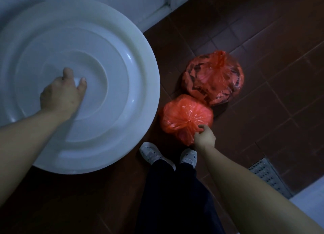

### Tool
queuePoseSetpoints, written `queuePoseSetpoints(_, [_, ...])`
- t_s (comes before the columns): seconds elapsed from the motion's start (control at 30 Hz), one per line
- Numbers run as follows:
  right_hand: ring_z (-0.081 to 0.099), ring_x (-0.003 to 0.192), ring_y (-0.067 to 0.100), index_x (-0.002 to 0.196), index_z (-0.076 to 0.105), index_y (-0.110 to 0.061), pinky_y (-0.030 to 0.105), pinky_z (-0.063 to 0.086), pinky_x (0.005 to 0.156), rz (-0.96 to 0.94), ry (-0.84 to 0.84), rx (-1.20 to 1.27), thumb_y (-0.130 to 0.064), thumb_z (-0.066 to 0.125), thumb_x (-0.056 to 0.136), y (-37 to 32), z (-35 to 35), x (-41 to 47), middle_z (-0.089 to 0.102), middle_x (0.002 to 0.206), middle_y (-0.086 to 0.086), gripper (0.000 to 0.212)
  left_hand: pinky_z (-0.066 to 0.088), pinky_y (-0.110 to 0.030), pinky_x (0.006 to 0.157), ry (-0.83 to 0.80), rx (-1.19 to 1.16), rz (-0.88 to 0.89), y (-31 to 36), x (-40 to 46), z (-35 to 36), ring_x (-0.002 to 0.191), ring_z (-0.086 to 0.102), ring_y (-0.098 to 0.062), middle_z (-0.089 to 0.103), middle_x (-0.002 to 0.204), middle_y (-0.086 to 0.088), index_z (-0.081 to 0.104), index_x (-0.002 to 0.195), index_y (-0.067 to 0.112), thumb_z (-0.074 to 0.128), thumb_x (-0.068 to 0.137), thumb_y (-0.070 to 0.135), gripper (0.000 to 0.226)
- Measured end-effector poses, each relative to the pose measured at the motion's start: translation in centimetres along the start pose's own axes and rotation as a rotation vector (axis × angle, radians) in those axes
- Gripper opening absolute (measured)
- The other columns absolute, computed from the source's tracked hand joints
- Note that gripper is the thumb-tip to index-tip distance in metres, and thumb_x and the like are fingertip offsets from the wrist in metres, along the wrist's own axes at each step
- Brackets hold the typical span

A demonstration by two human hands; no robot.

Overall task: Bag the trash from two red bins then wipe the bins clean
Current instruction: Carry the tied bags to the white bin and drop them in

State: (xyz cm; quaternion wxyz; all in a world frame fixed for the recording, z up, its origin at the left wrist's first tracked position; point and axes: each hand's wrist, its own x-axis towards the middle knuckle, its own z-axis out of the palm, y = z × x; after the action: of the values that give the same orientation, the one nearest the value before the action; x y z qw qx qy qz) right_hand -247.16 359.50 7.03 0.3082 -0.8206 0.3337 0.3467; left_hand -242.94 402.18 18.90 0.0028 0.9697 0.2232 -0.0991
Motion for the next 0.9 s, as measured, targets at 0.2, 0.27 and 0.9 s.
queuePoseSetpoints(0.2, [0.064,0.074,0.019,0.12,0.065,-0.023,0.027,0.046,0.065,-0.054,-0.022,0.065,-0.016,0.054,0.085,-3.2,-1.9,-1.9,0.066,0.083,-0.003,0.037,0.047,-0.05,0.066,-0.054,-0.027,-0.006,0.1,-1.8,-1.0,0.078,0.059,-0.053,0.058,0.091,-0.036,0.028,0.094,0.014,0.037,0.098,0.05,0.038])
queuePoseSetpoints(0.27, [0.061,0.069,0.014,0.121,0.064,-0.022,0.026,0.043,0.063,-0.083,-0.01,0.05,-0.015,0.054,0.086,-4.2,-3.1,-2.5,0.064,0.078,-0.005,0.037,0.048,-0.05,0.068,-0.076,-0.041,-0.039,0.4,-2.6,-1.3,0.081,0.06,-0.051,0.059,0.093,-0.035,0.031,0.098,0.011,0.037,0.098,0.049,0.038])
queuePoseSetpoints(0.9, [0.058,0.07,0.016,0.123,0.063,-0.02,0.026,0.039,0.061,-0.292,0.126,0.048,-0.019,0.056,0.091,-12.0,-10.4,-8.9,0.067,0.1,0.005,0.033,0.044,-0.043,0.06,-0.093,-0.094,-0.162,-1.0,-11.0,-4.6,0.077,0.062,-0.046,0.06,0.088,-0.028,0.037,0.109,0.007,0.044,0.099,0.042,0.036])
